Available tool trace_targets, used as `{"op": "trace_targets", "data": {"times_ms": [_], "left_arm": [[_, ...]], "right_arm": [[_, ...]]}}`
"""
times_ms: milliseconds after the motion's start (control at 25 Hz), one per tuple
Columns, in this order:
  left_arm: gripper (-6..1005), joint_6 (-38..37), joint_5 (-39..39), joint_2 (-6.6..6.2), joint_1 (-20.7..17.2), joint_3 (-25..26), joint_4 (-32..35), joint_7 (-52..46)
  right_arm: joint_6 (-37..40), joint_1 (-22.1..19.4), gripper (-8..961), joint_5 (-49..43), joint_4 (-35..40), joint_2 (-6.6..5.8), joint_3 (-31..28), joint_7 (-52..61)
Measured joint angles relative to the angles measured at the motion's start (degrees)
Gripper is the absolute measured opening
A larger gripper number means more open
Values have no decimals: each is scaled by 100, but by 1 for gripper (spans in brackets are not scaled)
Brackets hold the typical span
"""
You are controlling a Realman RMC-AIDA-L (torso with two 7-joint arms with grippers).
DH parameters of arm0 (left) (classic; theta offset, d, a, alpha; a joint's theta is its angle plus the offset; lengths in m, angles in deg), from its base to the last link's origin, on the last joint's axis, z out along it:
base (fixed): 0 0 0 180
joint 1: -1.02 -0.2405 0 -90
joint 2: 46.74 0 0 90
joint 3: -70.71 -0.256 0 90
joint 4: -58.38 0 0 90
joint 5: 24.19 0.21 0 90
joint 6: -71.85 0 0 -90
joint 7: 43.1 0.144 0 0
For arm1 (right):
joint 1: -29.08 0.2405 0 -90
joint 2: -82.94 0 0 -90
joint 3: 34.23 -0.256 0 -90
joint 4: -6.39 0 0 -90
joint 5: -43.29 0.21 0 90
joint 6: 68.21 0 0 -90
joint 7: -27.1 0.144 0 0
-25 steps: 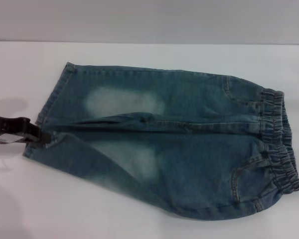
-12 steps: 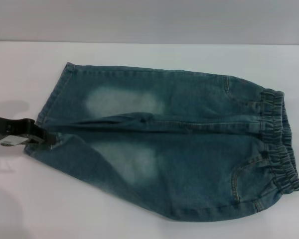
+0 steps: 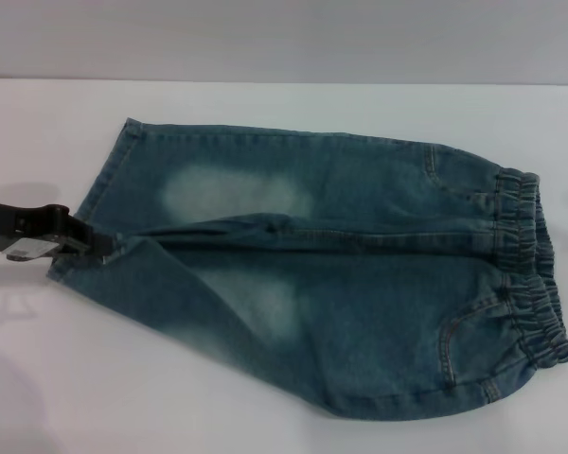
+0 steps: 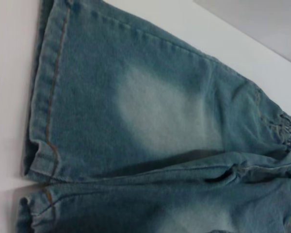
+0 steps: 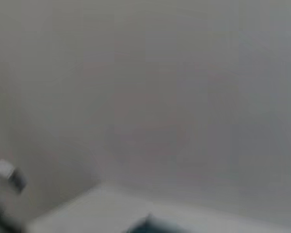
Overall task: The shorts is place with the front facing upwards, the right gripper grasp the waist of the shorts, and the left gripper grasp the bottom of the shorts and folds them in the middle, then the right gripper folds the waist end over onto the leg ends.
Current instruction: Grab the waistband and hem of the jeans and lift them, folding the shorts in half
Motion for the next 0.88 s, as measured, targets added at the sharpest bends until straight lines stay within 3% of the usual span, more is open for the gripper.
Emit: {"op": "trace_targets", "data": {"times_ms": [200,440,880], "left_arm": [[49,14,-20,-4,13,3,0,-36],[51,29,-90,32,25,3,1,-56],[55,73,-203,60,28,3,4,-114]], "right_arm": [[511,509,754,-1395,636,-88,569,197],[495,1027,753,-2647,692,-124,1285,249],[8,1469,753,-4135,581,208,2255,562]]}}
